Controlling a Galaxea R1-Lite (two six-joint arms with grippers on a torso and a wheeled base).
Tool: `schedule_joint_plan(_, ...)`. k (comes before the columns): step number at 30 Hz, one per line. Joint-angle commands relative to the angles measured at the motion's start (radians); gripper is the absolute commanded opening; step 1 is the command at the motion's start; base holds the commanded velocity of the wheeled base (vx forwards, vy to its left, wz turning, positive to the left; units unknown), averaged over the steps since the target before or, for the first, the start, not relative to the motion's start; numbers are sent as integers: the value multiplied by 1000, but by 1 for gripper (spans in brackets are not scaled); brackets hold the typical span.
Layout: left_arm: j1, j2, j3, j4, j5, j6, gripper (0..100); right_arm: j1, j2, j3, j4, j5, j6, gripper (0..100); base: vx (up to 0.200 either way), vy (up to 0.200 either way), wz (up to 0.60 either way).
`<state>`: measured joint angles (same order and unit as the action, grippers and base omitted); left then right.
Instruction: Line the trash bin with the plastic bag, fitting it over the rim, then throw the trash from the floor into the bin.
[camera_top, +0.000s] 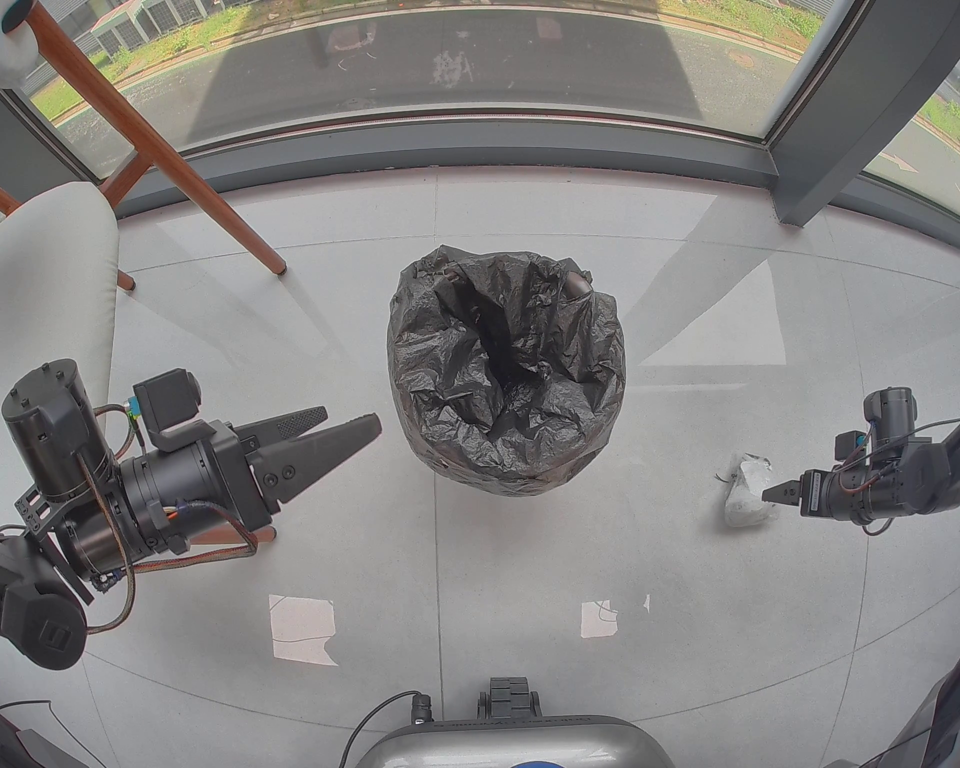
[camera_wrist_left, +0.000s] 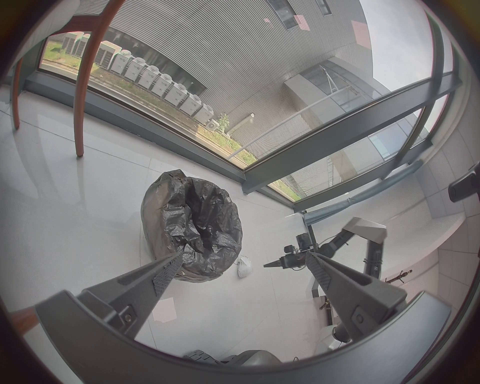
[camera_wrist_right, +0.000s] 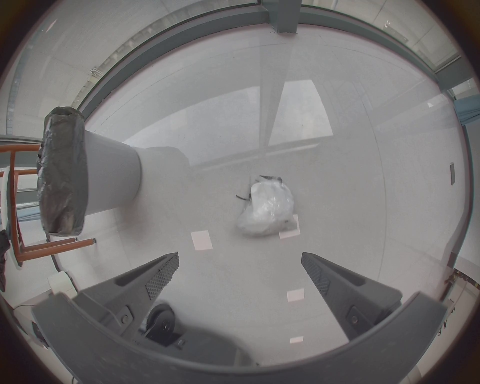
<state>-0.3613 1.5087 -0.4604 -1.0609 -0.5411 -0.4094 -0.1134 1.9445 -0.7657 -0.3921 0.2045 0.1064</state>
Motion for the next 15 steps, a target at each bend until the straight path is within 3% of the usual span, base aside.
schedule_joint_plan(1,-10,-1,13,-13,-43,20,100,-3,243,-33,-162,-7,-8,100,0,0,0)
schedule_joint_plan(5,-10,2,17,-33,-80,20,100,-12,303,-118,-160,-40,-33,100,0,0,0)
schedule_joint_plan(15,-10,5,32,-34,-82,38,100,-12,353,-188,-134,-40,-45,100,0,0,0)
